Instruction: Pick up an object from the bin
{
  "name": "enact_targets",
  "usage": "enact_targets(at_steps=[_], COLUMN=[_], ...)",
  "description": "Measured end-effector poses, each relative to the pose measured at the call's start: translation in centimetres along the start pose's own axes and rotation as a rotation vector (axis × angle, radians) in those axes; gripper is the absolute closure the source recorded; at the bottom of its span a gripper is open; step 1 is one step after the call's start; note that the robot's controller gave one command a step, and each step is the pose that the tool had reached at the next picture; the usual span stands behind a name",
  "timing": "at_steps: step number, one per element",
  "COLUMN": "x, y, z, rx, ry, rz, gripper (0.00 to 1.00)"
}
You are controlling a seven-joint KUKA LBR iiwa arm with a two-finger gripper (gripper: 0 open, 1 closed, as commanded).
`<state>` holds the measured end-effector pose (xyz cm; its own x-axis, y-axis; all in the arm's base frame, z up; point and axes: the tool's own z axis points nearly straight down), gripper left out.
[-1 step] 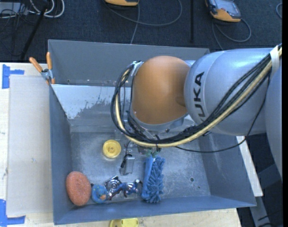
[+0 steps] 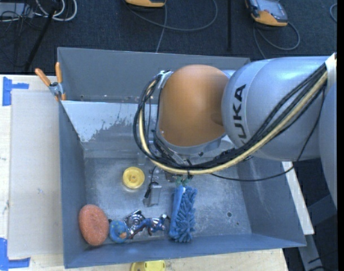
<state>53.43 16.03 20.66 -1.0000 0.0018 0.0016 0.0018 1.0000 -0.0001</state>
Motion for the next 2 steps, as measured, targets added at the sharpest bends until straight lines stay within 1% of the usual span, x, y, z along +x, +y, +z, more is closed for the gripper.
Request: enact_targets(at_steps=[1, 2], x=[2.6, 4.4], y=[-0.9, -1.6], z=[6.6, 12.3], rx=[0.000, 0.001], ry=[-0.003, 0.006], rz=[-0.105, -0.140], gripper=[0.00, 0.00])
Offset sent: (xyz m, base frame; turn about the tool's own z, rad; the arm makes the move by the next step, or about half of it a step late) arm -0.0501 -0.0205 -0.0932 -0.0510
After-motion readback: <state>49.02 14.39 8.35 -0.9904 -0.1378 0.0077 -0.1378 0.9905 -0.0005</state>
